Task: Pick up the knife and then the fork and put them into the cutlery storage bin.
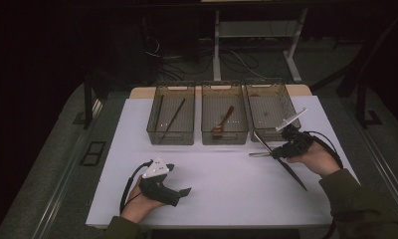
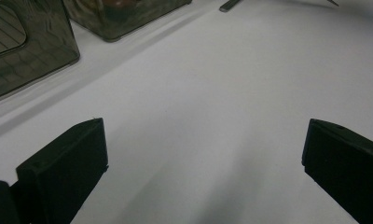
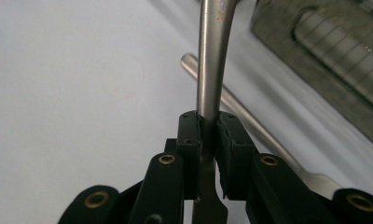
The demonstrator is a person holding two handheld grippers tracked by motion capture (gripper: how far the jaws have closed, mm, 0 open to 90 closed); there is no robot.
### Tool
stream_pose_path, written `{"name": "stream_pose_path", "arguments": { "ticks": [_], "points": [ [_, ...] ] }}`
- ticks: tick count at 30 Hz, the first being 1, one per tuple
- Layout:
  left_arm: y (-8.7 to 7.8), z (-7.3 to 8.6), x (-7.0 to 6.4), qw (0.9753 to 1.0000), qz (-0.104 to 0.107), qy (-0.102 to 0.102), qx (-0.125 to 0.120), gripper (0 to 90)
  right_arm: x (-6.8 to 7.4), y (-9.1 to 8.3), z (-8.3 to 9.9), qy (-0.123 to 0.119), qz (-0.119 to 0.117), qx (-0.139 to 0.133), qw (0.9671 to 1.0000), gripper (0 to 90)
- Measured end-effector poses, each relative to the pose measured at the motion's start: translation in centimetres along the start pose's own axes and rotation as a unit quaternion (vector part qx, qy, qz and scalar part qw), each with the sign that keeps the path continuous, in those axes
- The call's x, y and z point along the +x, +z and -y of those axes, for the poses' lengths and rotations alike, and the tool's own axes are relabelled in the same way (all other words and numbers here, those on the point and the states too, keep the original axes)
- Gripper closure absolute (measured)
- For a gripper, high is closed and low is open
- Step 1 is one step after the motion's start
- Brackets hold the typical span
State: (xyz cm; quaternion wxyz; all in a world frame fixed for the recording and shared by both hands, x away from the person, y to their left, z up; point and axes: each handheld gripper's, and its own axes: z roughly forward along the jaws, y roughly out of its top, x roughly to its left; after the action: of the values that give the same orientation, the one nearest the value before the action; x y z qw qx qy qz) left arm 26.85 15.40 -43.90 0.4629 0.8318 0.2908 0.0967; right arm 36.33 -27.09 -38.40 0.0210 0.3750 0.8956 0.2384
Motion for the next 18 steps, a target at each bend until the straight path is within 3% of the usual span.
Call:
{"name": "stream_pose_path", "arguments": {
  "ticks": [9,18],
  "points": [
    [0.0,0.0,0.0,1.0,0.001,0.0,0.001,0.0,-0.6,-1.5,0.0,0.019,-0.008,-0.065,0.9977,79.3],
    [0.0,0.0,0.0,1.0,0.001,0.001,0.001,0.0,-1.1,-3.1,-0.1,0.04,-0.014,-0.133,0.9902,79.3]
  ]
}}
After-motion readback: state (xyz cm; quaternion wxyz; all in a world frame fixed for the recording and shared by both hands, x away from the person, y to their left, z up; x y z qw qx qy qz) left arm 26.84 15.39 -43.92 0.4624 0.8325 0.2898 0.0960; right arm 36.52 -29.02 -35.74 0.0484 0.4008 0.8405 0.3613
